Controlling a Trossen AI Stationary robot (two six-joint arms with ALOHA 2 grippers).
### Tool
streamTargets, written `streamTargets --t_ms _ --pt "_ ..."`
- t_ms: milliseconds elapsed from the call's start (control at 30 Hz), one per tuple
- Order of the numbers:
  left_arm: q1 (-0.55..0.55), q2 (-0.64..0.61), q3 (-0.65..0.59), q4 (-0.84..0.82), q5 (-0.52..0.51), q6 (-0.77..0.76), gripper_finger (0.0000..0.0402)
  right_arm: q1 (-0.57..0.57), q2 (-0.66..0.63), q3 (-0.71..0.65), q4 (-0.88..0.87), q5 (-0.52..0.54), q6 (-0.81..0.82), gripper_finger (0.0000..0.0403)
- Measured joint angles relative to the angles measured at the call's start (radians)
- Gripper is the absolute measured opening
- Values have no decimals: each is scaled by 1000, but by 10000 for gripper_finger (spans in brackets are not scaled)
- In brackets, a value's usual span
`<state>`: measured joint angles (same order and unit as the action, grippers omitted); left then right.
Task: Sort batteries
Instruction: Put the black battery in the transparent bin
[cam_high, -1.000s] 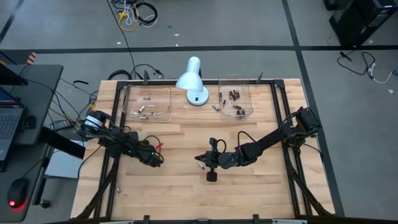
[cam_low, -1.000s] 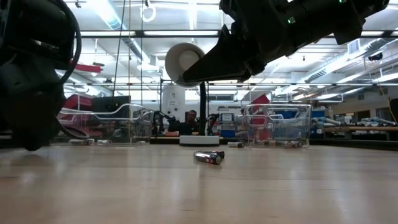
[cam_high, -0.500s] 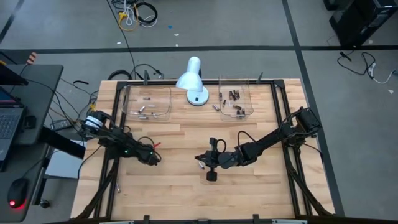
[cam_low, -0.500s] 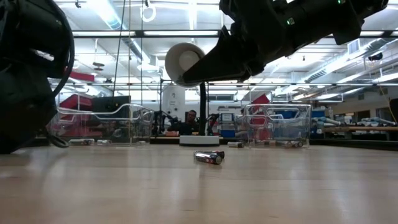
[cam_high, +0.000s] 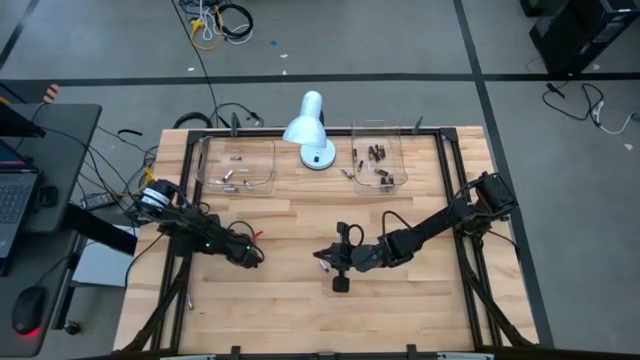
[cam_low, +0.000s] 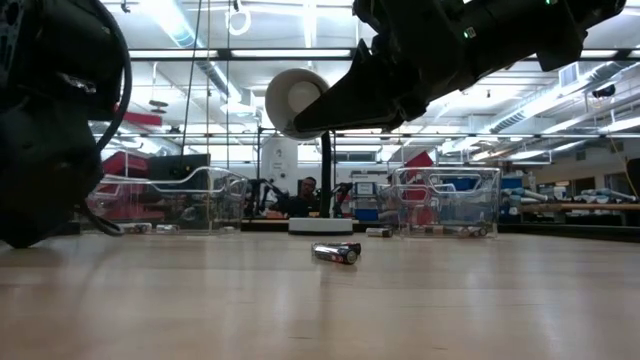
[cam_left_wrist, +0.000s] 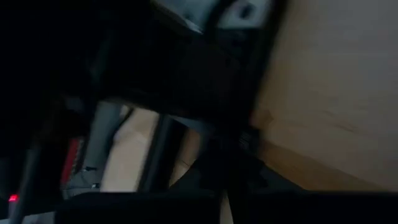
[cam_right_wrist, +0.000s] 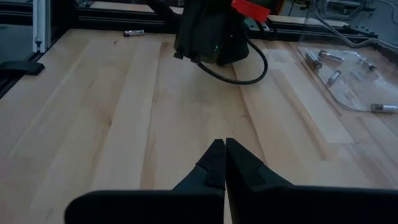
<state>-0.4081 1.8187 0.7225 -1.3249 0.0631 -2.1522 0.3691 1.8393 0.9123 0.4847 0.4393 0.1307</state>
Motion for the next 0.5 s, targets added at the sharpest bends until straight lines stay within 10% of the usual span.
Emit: streamTargets --t_ms 500 --pt "9 -2 -12 47 -55 40 14 2 0 0 2 0 1 0"
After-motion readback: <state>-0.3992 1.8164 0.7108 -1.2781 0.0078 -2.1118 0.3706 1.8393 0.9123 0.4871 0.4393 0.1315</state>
